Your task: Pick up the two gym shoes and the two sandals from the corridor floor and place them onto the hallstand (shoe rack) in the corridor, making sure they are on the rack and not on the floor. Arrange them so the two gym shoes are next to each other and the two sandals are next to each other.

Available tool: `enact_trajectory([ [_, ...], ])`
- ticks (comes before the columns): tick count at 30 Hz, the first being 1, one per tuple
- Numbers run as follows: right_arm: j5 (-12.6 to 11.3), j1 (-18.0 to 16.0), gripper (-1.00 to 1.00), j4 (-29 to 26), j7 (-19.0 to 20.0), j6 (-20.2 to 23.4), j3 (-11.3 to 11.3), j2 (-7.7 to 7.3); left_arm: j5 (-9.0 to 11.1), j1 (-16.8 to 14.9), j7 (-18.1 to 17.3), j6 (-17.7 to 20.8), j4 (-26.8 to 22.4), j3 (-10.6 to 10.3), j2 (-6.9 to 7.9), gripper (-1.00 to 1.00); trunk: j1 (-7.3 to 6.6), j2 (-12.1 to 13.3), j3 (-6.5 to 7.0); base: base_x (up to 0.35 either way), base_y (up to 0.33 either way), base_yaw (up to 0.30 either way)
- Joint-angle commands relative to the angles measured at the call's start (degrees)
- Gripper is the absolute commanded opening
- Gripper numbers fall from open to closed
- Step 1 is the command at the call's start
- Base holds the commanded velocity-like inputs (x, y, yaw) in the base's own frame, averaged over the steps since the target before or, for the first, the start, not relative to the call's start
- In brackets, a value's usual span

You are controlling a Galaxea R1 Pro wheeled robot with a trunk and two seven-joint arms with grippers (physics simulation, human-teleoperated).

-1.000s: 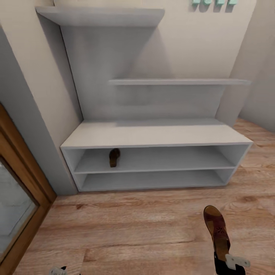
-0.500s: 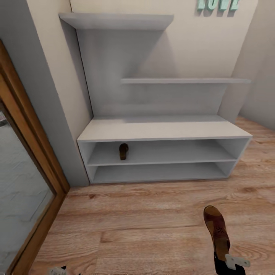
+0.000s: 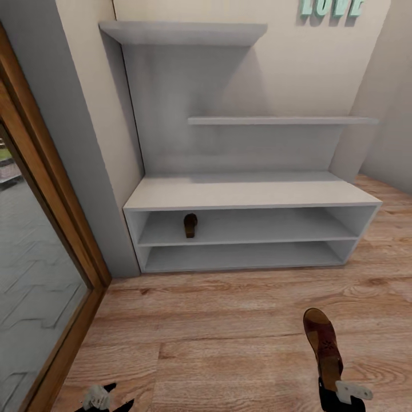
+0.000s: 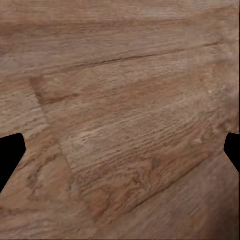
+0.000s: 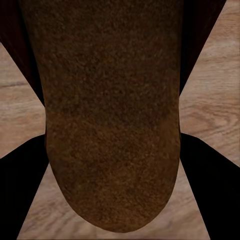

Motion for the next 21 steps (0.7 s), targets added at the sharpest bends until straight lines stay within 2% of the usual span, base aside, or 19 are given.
enact_trajectory([
  [1,-0.31,-0.03,-1.0,0.18,0.17,-0.14,0.01,0.08,0.2,-1.3,-8.73,0.31,-1.64,0.38,-0.05,1.0,-0.01,-0.02,-0.05,0.0,0.0,0.0],
  [2,-0.3,-0.03,-1.0,0.21,0.17,-0.11,0.06,0.14,0.23,-1.55,-10.98,0.37,-1.88,0.46,-0.06,1.0,-0.01,-0.02,-0.05,0.0,0.0,0.0],
  [4,-0.25,-0.03,-1.0,0.24,0.17,-0.07,0.11,0.54,0.28,-1.76,-13.32,0.4,-1.87,0.53,-0.04,1.0,-0.01,-0.02,-0.05,0.0,0.0,0.0],
  [11,0.24,-0.03,-1.0,-0.11,0.18,1.18,0.32,3.34,0.34,-1.85,-15.72,0.37,-1.76,0.71,0.39,1.0,-0.01,-0.02,-0.05,0.0,0.0,0.0],
  [15,0.4,0.02,-1.0,-2.16,0.18,6.51,0.44,5.33,0.34,-1.82,-17.4,0.39,-1.74,0.78,0.6,1.0,-0.01,-0.02,-0.05,0.0,0.0,0.0],
  [18,0.7,0.01,-1.0,-4.76,0.18,12.13,0.46,6.81,0.31,-1.81,-18.38,0.38,-1.81,0.78,0.65,1.0,-0.01,-0.02,-0.05,0.0,0.0,0.0],
  [19,1.18,-0.04,-1.0,-6.96,0.14,16.76,0.49,7.88,0.3,-1.81,-18.94,0.37,-2.01,0.78,0.69,1.0,-0.01,-0.02,-0.05,0.0,0.0,0.0],
  [21,1.96,-0.12,-1.0,-9.53,0.0,21.78,0.5,9.05,0.32,-1.84,-19.48,0.37,-2.16,0.78,0.75,1.0,-0.01,-0.02,-0.05,0.0,0.0,0.0],
])
